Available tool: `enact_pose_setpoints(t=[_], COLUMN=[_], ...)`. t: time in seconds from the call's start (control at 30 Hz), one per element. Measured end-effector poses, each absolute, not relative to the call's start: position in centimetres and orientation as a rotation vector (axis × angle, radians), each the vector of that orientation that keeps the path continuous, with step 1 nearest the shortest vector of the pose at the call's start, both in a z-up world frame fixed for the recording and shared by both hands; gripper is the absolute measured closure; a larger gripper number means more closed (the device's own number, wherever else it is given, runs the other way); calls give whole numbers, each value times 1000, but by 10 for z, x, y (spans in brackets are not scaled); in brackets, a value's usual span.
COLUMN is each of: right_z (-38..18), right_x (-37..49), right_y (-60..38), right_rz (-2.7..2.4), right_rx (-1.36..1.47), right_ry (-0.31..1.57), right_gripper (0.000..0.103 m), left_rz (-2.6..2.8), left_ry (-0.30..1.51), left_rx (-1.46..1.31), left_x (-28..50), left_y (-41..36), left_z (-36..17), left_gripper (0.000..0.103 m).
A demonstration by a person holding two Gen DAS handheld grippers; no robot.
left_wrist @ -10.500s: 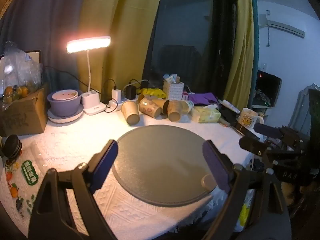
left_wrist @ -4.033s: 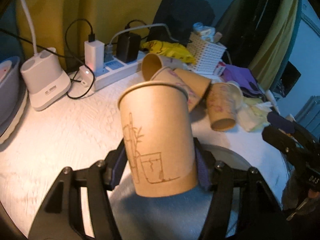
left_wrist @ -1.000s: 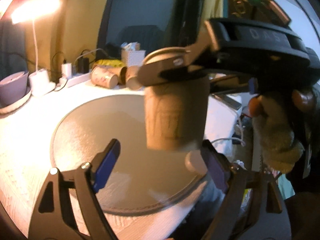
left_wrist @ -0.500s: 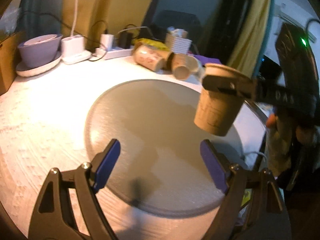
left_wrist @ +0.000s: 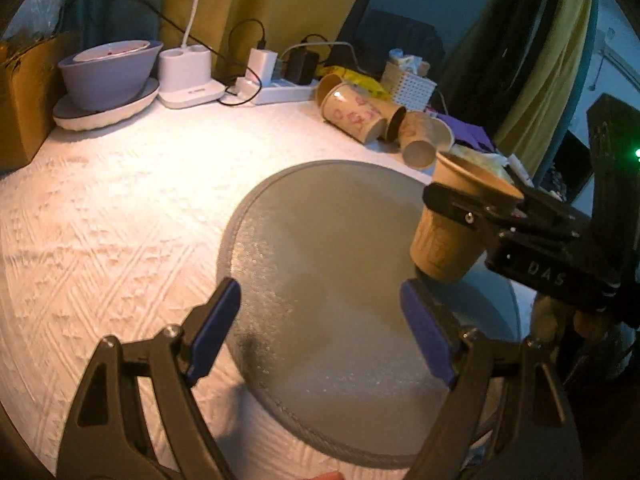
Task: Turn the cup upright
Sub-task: 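Hold the cup upright with the right gripper and lower it over the mat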
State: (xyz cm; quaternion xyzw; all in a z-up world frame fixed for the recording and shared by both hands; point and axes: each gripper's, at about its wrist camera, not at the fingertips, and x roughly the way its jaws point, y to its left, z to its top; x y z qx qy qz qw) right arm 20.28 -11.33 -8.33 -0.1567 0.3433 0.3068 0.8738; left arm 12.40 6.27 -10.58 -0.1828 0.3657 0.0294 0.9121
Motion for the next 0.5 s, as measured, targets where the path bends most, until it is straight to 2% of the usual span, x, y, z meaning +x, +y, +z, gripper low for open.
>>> enact_pose_setpoints(t=[0.5], right_z=[-98], right_x=[208], right_y=[-104], right_rz=[642], right_rx=[-338], right_ry=[735], right_gripper=[33], left_rz=[83], left_ry=[792], left_rx=[-355], left_x=[128], left_y=[63], left_z=[-111], left_gripper=[20])
